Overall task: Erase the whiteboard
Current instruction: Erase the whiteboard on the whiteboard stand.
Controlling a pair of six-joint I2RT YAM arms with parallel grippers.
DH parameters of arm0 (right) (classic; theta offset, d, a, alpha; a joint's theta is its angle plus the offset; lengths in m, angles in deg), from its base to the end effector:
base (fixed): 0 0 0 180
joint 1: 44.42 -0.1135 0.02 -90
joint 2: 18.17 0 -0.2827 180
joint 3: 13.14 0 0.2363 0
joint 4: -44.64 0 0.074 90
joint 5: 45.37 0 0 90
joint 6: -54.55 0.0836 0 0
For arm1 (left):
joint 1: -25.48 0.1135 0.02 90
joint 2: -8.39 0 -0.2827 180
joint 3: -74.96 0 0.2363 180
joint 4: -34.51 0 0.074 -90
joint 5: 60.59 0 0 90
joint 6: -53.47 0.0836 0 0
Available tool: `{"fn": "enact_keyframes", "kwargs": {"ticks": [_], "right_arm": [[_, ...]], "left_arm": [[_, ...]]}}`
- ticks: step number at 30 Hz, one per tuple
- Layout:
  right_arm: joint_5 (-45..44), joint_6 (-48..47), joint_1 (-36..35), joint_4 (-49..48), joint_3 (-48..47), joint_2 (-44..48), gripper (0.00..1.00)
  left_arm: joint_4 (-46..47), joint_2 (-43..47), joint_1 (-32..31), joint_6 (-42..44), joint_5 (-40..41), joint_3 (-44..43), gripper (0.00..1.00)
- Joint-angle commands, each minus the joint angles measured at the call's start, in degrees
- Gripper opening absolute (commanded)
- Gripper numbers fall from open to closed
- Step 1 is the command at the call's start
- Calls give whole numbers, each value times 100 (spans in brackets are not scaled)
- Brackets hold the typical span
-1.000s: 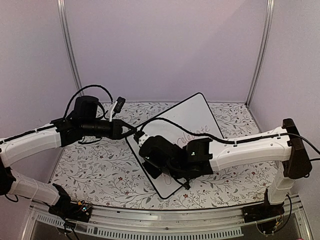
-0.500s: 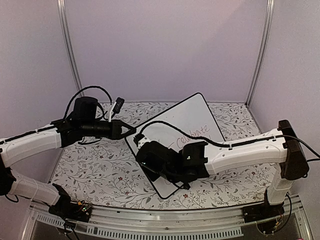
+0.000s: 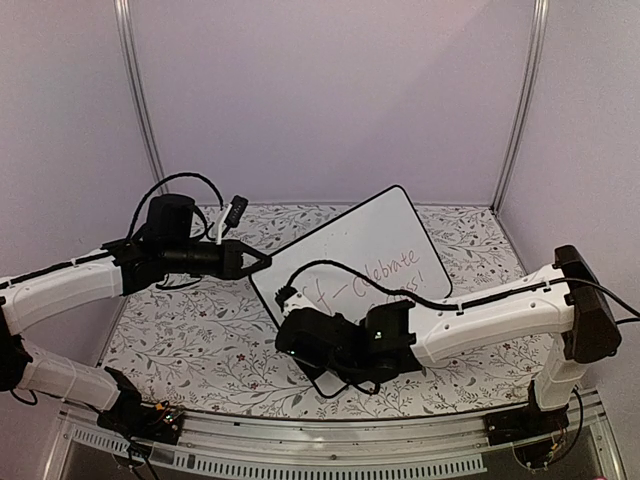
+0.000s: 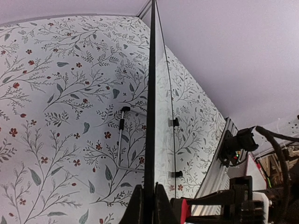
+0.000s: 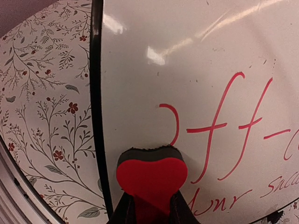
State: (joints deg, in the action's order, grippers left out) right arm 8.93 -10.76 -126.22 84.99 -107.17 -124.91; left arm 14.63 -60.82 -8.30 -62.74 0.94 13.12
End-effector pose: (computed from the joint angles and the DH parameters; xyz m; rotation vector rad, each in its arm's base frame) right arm 0.1078 0.4060 0.2188 -0.8705 2.1104 0.1700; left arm 0.2148 -0.1917 0.2799 0.4765 2.1355 -1.1343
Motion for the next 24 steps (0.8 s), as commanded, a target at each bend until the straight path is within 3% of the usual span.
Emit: {"fn": "enact_keyframes", "kwargs": {"ticks": [1, 24], "right_arm": [[158, 316, -41, 461, 300, -32, 16], [160, 461, -80, 209, 516, 293, 16]], "left_arm": [[161, 70, 18, 309, 82, 77, 0], [209, 57, 21, 293, 31, 112, 0]]}}
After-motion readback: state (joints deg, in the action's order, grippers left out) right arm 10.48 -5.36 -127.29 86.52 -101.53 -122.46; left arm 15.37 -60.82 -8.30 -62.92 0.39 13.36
